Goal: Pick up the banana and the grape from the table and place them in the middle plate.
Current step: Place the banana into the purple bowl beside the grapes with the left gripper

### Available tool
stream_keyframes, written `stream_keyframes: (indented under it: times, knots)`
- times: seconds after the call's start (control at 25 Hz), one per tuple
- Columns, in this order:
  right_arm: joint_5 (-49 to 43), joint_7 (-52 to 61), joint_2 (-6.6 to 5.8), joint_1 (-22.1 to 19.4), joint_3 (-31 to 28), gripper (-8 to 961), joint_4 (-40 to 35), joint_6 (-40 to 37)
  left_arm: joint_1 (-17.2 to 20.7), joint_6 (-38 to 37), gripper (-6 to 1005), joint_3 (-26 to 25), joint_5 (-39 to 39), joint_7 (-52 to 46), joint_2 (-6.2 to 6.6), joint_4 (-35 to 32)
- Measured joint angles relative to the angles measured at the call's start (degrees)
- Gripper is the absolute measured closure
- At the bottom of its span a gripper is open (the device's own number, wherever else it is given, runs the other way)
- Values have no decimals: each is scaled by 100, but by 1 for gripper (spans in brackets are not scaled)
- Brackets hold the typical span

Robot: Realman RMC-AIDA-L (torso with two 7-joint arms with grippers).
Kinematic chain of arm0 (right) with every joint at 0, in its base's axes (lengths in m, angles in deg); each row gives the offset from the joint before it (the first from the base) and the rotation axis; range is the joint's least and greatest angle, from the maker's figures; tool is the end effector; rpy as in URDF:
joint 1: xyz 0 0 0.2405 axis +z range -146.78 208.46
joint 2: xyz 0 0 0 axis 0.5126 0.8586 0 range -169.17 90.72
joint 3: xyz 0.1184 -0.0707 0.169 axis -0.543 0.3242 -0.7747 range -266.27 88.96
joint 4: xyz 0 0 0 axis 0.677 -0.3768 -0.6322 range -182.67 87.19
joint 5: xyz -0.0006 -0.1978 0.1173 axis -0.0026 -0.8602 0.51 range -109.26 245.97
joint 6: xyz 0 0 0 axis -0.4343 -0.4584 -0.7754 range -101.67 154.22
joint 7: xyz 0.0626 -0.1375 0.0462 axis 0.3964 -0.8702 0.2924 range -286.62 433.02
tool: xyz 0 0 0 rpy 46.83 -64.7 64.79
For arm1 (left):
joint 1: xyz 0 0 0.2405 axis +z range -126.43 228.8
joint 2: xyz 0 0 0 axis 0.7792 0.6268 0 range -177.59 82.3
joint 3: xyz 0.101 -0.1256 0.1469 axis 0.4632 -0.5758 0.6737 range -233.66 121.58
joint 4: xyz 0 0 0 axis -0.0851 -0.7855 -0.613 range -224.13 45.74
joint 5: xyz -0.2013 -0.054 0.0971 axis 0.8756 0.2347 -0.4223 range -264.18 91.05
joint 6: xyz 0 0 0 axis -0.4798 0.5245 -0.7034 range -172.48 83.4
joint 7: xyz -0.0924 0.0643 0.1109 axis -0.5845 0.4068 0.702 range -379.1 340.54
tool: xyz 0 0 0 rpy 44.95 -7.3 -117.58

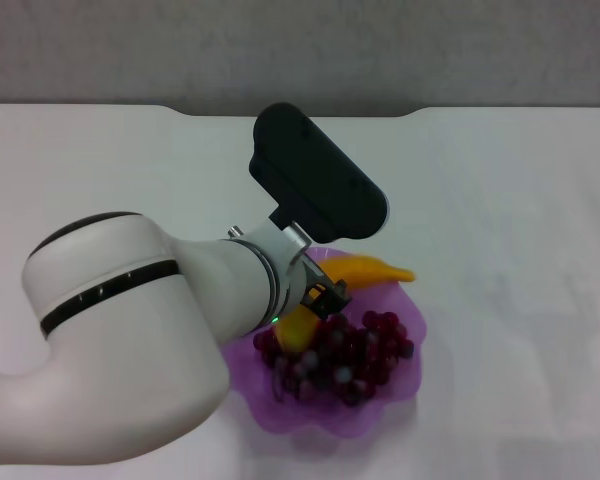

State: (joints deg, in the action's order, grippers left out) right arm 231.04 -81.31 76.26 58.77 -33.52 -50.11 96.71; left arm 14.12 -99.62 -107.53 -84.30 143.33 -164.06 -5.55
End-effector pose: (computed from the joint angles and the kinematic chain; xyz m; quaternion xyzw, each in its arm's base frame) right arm 0.3434 0.3534 0.0742 -0.5957 0.2783 0.3715 0.6555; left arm -0.0631 0.3418 -0.1027 -0.9017 -0.1637 0.0953 0.3886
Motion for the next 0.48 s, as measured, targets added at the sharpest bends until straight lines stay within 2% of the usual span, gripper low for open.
stream_keyframes:
  times: [0.2, 0.48]
  knots:
    - [0, 0, 0, 3, -3, 76, 1, -4, -2, 51, 164, -9, -13, -37, -10, -35]
    - [0, 0, -6, 1, -3, 76, 45, -4, 53, 53, 125, -55, -101, -36, -13, 39]
